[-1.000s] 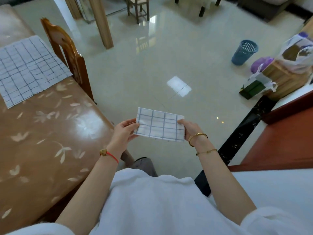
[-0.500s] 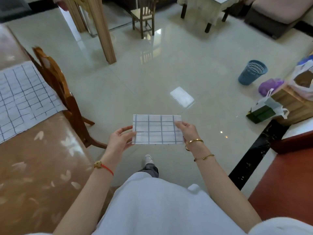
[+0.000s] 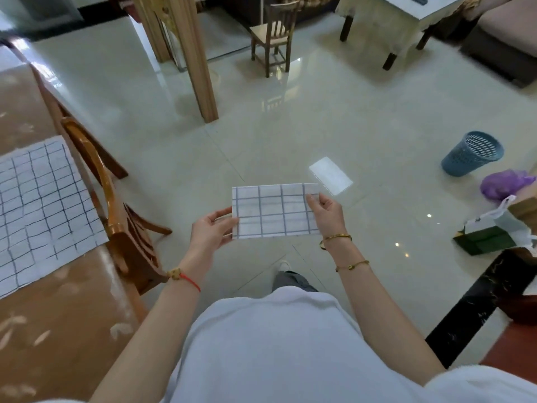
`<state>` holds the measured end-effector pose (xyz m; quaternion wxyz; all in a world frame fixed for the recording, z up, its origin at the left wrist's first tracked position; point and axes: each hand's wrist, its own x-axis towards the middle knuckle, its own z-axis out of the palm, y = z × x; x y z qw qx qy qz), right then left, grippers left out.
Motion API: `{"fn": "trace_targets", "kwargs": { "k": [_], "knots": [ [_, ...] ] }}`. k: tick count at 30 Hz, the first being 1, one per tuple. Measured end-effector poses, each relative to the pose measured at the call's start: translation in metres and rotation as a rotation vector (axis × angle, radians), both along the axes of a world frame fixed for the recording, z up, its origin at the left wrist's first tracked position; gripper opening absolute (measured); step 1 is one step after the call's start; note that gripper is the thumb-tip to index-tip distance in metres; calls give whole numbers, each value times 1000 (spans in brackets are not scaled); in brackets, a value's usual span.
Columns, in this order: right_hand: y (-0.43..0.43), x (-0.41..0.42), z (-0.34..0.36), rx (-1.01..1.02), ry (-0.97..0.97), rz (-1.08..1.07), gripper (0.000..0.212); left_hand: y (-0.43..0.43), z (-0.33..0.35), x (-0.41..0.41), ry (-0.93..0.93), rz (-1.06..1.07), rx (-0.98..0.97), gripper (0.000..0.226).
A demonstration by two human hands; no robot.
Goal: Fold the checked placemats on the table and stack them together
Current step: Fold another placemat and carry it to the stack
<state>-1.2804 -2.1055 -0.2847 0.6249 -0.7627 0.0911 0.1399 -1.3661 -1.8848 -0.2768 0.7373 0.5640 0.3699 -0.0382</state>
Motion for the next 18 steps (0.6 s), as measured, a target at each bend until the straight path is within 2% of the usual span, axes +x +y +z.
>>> {"fn": "trace_targets", "kwargs": {
  "k": [6, 10, 18],
  "knots": [
    [49, 98, -3, 8, 13, 120, 19, 40, -6, 79, 25, 68, -7, 25],
    [89, 178, 2, 29, 33, 220, 28, 73, -2, 141, -15, 136, -20, 24],
    [182, 330, 27, 80, 100, 421, 21, 142, 13, 260, -49, 329, -5, 19]
  ]
}}
